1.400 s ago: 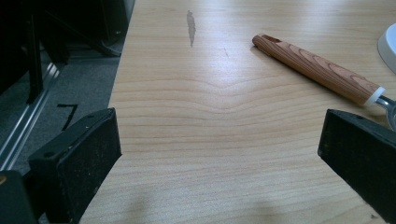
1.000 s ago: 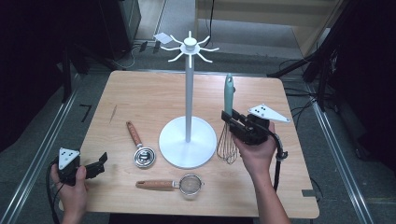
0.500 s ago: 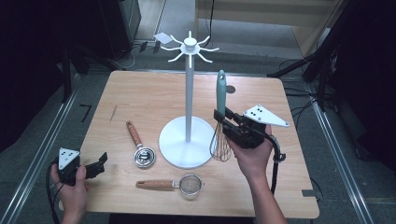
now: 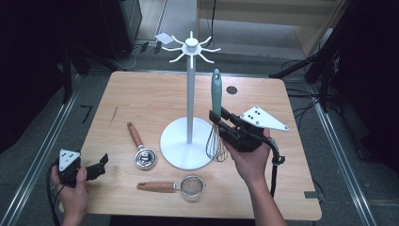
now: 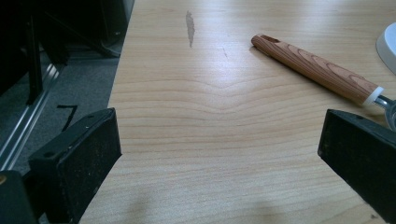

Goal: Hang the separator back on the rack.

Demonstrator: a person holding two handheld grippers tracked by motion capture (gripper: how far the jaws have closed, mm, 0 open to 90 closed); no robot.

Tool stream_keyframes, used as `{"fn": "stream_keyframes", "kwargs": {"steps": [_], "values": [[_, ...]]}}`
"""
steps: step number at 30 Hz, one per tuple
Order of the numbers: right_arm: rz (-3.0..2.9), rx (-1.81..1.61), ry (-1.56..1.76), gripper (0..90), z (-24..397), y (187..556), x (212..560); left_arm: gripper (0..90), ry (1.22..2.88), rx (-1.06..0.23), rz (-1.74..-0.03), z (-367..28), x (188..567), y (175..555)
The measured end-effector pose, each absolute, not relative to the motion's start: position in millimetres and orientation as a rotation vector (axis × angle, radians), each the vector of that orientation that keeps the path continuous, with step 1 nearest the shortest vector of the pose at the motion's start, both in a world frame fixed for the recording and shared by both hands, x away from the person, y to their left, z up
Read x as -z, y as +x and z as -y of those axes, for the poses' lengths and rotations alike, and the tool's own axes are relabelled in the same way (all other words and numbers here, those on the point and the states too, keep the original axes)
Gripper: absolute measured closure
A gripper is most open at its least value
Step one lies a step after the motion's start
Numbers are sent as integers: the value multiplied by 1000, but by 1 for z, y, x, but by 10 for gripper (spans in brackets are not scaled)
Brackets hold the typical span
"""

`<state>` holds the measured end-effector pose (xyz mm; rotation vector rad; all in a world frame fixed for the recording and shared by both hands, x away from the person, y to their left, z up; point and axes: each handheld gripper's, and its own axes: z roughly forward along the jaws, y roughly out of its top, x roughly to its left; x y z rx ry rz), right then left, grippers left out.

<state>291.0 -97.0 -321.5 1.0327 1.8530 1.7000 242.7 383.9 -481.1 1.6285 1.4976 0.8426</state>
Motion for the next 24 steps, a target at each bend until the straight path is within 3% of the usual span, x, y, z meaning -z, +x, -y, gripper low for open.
{"fn": "stream_keyframes", "kwargs": {"steps": [24], "values": [[-1822,-1740,926,706,83,278,306,0,1628,-843,-1497,-384,481,243]]}}
